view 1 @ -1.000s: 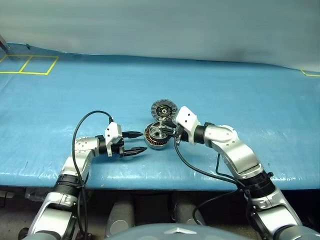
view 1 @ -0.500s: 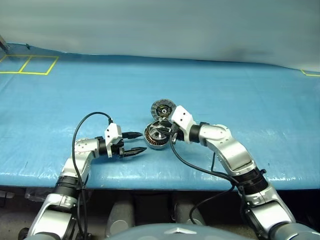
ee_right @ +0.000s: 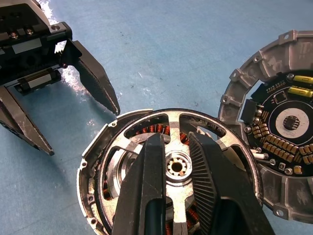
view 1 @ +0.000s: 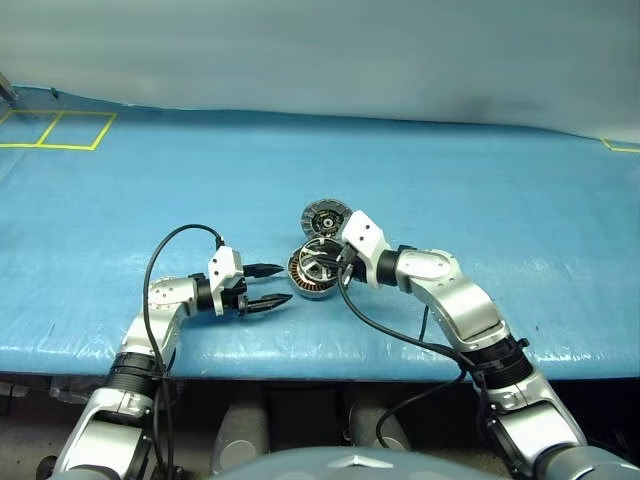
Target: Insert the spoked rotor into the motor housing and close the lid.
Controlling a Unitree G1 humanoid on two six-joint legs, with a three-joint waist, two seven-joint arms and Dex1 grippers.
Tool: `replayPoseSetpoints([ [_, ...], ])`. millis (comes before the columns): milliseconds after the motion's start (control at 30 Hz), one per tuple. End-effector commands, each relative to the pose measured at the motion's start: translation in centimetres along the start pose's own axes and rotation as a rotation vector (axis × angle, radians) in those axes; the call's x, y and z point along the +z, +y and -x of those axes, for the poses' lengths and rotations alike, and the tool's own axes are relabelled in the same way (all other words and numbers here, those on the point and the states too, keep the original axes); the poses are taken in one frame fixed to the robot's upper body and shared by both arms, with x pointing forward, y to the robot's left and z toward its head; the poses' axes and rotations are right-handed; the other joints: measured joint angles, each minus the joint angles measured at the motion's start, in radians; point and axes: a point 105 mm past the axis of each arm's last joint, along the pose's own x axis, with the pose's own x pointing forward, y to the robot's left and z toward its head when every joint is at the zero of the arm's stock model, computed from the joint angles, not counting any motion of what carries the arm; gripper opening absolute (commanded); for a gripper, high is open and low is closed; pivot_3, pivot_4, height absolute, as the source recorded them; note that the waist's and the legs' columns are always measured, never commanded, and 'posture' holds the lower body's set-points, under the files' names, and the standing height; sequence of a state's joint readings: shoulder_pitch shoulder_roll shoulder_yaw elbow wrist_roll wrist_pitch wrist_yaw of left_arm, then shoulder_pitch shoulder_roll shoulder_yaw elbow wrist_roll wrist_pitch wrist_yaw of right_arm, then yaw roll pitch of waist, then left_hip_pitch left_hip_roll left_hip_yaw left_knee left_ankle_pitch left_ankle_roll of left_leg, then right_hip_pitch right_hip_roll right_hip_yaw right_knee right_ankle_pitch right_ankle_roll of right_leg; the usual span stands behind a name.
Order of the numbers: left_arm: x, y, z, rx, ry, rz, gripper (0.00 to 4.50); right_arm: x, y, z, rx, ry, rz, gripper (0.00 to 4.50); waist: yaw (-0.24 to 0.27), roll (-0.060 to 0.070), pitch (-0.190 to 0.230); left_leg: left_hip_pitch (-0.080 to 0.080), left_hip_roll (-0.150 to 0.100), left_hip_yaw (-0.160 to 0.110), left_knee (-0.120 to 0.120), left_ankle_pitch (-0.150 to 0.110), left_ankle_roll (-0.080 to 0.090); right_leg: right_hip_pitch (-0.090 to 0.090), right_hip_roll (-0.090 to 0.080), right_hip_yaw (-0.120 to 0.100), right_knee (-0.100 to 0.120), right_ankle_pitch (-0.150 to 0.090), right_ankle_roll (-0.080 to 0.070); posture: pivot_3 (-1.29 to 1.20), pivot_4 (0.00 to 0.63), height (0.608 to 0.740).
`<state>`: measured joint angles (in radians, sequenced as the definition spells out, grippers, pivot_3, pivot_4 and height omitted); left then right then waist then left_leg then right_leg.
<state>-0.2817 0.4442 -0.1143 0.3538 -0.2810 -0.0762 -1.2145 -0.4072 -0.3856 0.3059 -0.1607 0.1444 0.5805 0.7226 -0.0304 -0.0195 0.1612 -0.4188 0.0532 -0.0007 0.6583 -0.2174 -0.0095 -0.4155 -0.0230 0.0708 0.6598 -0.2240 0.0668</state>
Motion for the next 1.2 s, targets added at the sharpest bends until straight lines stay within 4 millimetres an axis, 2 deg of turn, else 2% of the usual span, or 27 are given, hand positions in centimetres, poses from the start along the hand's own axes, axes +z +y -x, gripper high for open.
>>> replayPoseSetpoints([
  [33, 1.0, 0.3, 0.3, 0.013, -0.02, -0.046, 3.12, 0.9, -0.2, 0.3, -0.008, -0.04, -0.006, 0.41, 0.0, 0.0, 0.0, 0.0, 0.0, 0.0, 0.0, 0.0, 0.0, 0.0, 0.0, 0.0, 0.0, 0.0, 0.0, 0.0, 0.15, 0.74],
  [433, 0.9, 0.2, 0.4, 0.015, -0.027, -0.038, 3.12, 3.0, 1.1, 0.3, 0.045, -0.127, -0.037, 0.41, -0.005, 0.0, 0.0, 0.0, 0.0, 0.0, -0.003, 0.0, 0.0, -0.001, 0.0, 0.0, 0.0, -0.001, -0.001, 0.0, 0.15, 0.74],
  [1200, 0.7, 0.6, 0.6, 0.047, -0.046, -0.024, 3.12, 1.3, 0.8, -0.4, 0.024, -0.099, -0.1, 0.41, -0.006, 0.0, 0.0, 0.0, 0.0, 0.0, -0.004, 0.0, 0.0, -0.001, 0.0, -0.001, 0.0, -0.001, -0.002, 0.0, 0.15, 0.74],
])
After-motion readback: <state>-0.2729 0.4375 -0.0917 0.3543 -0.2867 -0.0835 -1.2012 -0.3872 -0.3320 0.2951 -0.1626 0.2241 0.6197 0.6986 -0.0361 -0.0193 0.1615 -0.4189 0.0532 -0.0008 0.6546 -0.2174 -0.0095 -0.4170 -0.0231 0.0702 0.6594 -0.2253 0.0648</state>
